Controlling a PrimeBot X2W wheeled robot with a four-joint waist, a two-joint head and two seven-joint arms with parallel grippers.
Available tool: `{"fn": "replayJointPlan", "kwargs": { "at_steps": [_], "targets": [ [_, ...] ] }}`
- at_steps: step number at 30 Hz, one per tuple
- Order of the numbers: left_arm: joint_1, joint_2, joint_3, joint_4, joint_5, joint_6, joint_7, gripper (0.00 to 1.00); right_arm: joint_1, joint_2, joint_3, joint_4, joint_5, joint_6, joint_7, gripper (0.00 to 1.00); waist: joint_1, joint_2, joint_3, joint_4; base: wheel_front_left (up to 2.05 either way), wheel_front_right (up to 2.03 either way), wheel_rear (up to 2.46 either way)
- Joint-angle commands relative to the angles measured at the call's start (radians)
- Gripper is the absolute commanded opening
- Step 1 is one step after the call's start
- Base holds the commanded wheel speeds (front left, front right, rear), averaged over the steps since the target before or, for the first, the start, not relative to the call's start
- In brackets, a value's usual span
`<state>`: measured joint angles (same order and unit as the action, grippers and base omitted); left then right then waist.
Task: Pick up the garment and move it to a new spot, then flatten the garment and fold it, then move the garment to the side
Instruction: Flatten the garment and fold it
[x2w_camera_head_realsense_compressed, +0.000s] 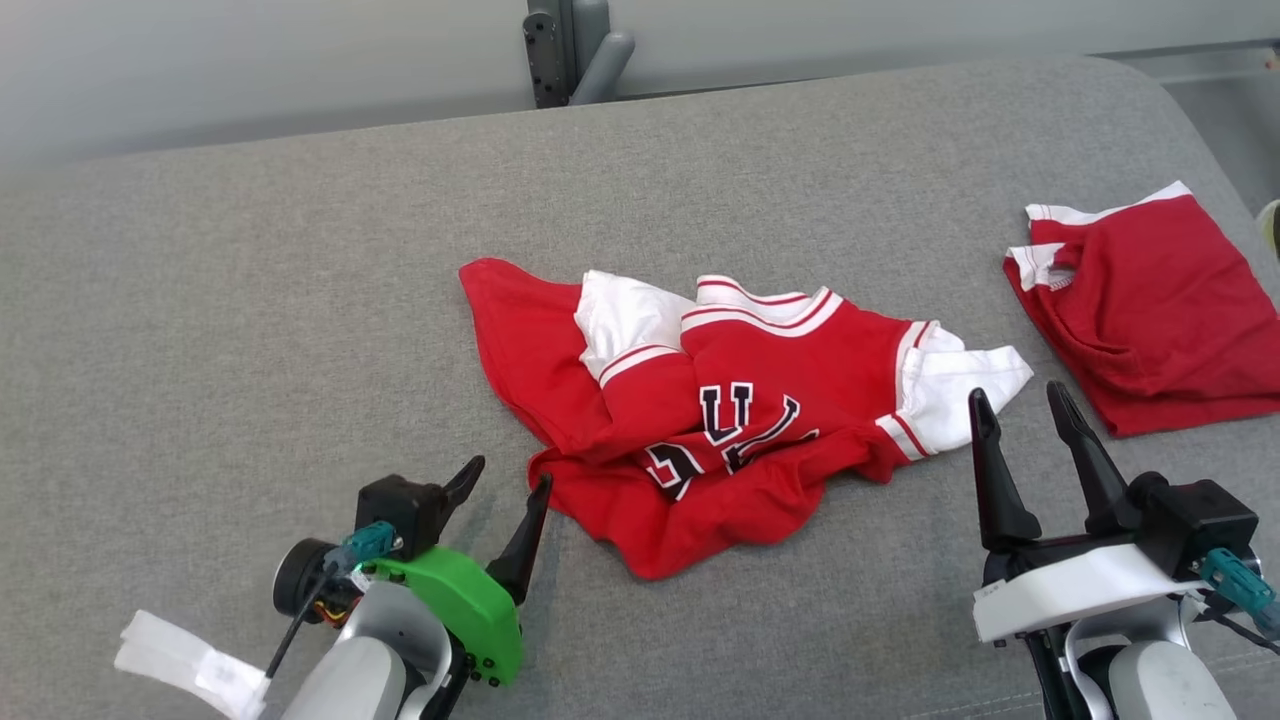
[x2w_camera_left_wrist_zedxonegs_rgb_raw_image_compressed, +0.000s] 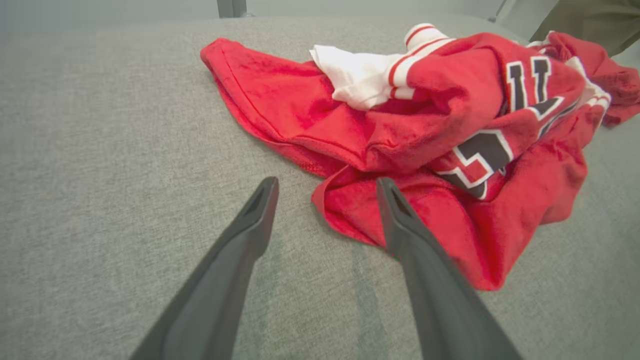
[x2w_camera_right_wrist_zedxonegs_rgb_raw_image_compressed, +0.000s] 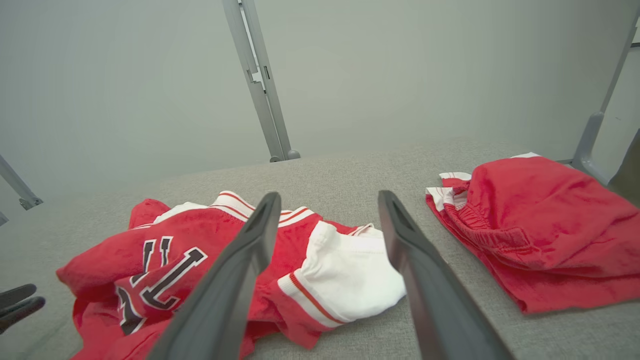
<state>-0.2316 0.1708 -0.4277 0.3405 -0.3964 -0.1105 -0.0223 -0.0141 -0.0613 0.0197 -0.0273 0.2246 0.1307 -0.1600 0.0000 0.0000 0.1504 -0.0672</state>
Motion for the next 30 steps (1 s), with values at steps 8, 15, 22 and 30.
{"fn": "replayJointPlan", "kwargs": {
  "at_steps": [8, 15, 22, 30],
  "targets": [
    [-0.139, 0.012, -0.063, 0.192, -0.090, -0.021, 0.061, 1.00, -0.033, 0.001, 0.012, 0.018, 0.014, 0.000, -0.011, 1.00, 0.0000, 0.0000, 0.052, -0.052, 0.00, 0.00, 0.00],
    [-0.197, 0.061, -0.130, 0.198, -0.195, -0.021, 0.003, 0.00, -0.039, 0.004, 0.007, 0.033, 0.026, 0.000, -0.021, 1.00, 0.0000, 0.0000, 0.061, -0.061, 0.00, 0.00, 0.00],
    [-0.219, 0.124, -0.074, 0.071, -0.264, -0.020, -0.064, 0.00, -0.030, 0.006, -0.003, 0.033, 0.036, 0.000, -0.016, 1.00, 0.0000, 0.0000, 0.059, -0.032, 0.00, 0.00, 0.00],
    [-0.190, 0.210, 0.037, -0.149, -0.303, 0.079, -0.032, 0.00, -0.044, 0.008, 0.003, 0.032, 0.045, 0.000, -0.006, 1.00, 0.0000, 0.0000, 0.064, -0.008, 0.00, 0.00, 0.00]
  ]
}}
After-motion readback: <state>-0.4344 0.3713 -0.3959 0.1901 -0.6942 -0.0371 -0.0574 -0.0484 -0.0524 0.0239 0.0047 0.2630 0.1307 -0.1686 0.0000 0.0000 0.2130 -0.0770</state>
